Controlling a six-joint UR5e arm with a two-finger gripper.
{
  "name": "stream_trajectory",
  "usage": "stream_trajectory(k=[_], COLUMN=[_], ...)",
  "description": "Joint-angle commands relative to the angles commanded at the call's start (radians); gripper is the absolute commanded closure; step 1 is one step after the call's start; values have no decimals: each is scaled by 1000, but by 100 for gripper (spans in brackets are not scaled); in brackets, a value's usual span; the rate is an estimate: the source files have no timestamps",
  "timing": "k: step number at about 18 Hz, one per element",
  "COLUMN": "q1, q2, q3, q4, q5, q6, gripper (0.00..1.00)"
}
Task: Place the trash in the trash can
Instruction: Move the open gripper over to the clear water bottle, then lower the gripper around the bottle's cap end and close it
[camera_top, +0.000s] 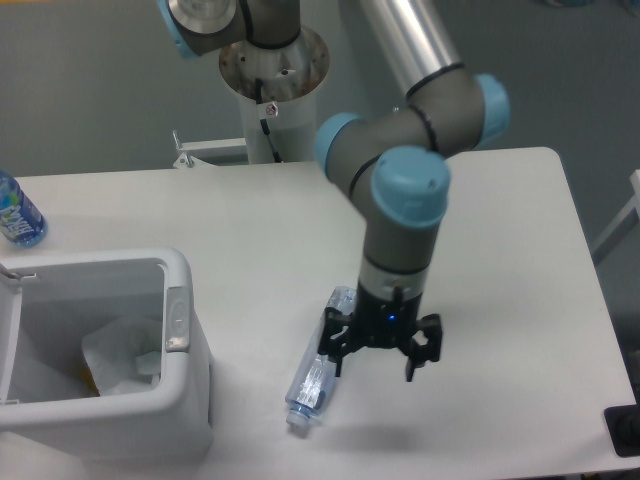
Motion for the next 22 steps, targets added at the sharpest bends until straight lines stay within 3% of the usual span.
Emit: stream_trajectory(k=[12,22], q1=[-78,-81], q2=[-94,-150], q3=[-20,-8], q4=[8,15], q5=[32,63], q6=[0,0], gripper=[0,0])
